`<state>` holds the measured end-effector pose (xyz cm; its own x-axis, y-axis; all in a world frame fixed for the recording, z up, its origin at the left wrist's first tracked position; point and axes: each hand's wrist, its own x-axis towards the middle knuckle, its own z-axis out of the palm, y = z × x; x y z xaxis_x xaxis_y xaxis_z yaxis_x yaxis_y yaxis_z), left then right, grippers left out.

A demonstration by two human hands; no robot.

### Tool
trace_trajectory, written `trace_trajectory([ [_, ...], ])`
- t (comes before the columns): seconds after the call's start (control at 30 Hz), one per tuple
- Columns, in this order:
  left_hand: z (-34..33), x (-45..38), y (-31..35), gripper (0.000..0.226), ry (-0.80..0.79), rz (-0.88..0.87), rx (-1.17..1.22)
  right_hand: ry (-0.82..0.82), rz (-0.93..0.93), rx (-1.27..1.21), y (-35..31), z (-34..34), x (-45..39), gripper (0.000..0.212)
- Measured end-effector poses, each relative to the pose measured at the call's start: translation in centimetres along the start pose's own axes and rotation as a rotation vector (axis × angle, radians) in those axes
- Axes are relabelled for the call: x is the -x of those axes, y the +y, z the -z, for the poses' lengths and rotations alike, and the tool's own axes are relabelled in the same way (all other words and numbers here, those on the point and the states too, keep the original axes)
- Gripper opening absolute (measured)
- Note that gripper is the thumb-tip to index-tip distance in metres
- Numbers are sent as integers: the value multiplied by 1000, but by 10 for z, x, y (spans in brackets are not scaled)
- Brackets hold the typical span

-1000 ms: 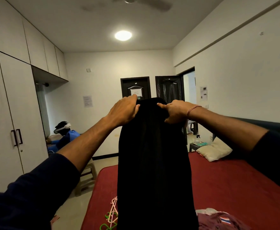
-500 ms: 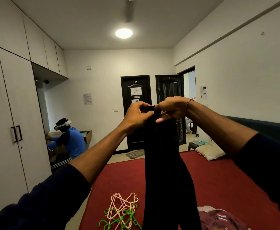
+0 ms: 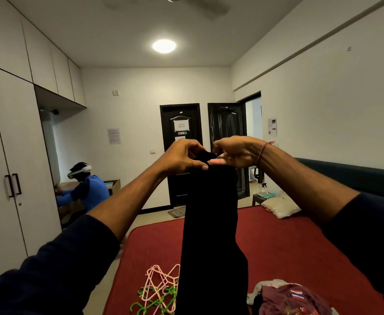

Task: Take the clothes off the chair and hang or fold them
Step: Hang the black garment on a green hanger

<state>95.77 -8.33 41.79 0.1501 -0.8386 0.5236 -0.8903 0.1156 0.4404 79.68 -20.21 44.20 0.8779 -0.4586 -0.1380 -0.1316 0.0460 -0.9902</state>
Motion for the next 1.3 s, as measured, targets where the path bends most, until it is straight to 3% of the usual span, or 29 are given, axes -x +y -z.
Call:
trace_trajectory([
  [0.2,1,1,2,33,-11,-16,65,-4,95,199,2,9,4,18],
  [0.4,5,4,-8,31,53,55,26,-26,73,4,1,20,0,19],
  [0.47,8,8,-15,28,93,96,63,62,148,207,5,28,-4,31],
  [0.57,14,16,-24,22,130,140,206,227,320,708,23,39,-15,63],
  [0.63,16,19,-24,21,130,150,330,205,384,839,38,39,-21,87],
  [0.7,17,21,-24,23,112,144,421,106,384,797,53,38,-31,102],
  [0.77,20,23,-24,27,89,127,468,25,359,647,65,36,-39,94],
  [0.87,23,25,-23,30,116,147,479,-55,400,344,72,31,-43,48],
  [0.93,22,29,-20,30,184,207,450,-61,481,198,68,24,-39,32],
  [1.07,19,27,-16,34,351,301,321,115,663,10,50,2,-38,47],
  [1.17,19,27,-9,35,375,280,283,203,787,30,35,-11,-40,49],
  [1.3,28,31,-13,76,391,226,120,197,884,120,24,-16,-38,41],
])
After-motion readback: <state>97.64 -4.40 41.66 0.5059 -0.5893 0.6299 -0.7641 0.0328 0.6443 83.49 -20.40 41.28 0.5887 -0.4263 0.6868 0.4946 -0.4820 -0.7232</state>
